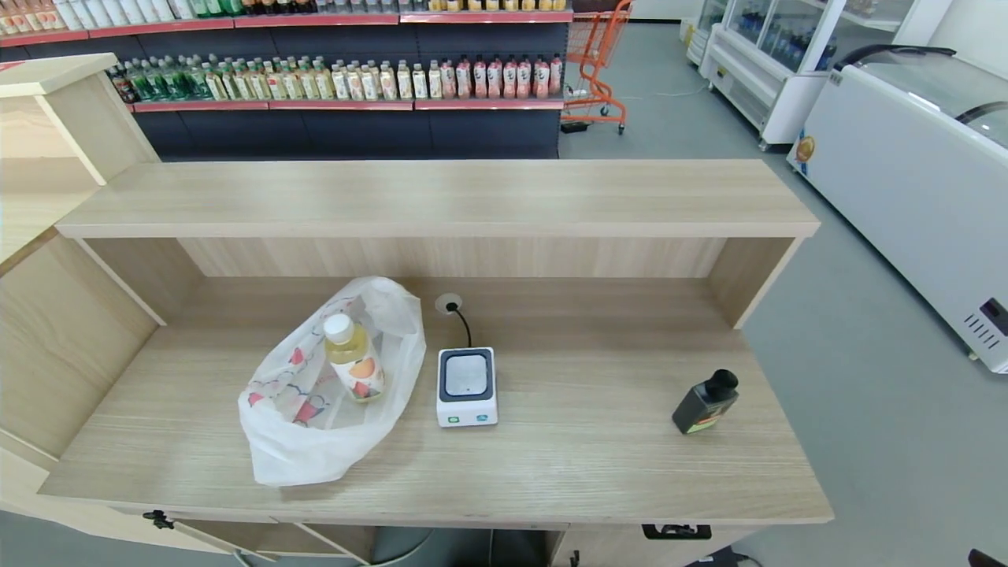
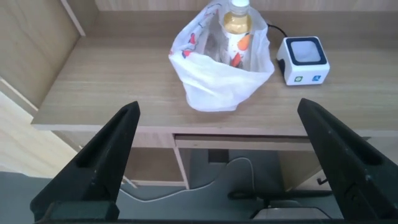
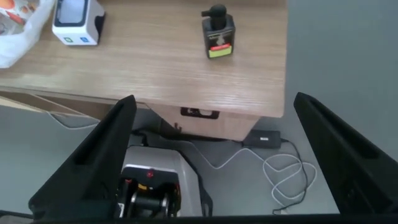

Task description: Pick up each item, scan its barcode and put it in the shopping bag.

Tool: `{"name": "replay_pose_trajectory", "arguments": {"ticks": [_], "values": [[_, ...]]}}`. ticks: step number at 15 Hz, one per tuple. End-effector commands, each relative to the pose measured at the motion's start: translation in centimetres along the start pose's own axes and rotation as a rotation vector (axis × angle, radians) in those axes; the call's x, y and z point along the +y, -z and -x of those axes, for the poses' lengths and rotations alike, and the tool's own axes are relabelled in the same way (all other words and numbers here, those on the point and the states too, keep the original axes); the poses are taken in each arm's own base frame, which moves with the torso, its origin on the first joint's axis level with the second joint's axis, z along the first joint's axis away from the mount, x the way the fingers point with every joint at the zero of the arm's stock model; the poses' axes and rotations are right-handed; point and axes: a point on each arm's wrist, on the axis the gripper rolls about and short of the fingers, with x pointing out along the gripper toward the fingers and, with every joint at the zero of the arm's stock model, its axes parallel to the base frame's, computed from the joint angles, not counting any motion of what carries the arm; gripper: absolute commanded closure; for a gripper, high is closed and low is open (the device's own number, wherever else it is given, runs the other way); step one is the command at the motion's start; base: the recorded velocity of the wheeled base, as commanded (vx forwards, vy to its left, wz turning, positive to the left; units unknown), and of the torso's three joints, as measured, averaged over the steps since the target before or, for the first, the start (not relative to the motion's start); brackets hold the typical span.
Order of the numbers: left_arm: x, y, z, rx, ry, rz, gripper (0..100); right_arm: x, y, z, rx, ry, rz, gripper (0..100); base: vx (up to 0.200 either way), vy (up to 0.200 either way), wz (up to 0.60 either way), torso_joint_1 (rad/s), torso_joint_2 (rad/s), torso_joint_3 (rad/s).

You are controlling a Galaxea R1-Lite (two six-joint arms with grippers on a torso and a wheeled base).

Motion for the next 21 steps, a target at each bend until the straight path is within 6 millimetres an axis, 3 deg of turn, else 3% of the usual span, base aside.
{"name": "replay_pose_trajectory", "arguments": {"ticks": [1,6,12,17,21], "values": [[0.0,0.0,0.0,0.0,0.0,0.0,0,0.0,0.0,-0.5,0.031,0.001,0.009,0,0.0,-0.2,0.0,0.002,0.01,0.002],[0.0,0.0,0.0,0.0,0.001,0.008,0,-1.1,0.2,-3.2,0.274,0.246,0.115,0,0.0,-0.04,0.0,0.002,0.0,0.0],[0.0,0.0,0.0,0.0,0.0,0.008,0,-3.6,-2.8,-9.1,0.545,0.361,0.283,0,0.0,0.0,0.0,0.0,0.0,0.0],[0.0,0.0,0.0,0.0,0.001,0.008,0,-4.8,-2.8,-13.8,0.612,0.326,0.356,0,0.0,0.0,0.0,0.0,0.0,0.0],[0.0,0.0,0.0,0.0,0.001,0.008,0,-4.3,-2.2,-17.7,0.585,0.237,0.403,0,0.0,0.0,0.0,0.0,0.0,0.0]]}}
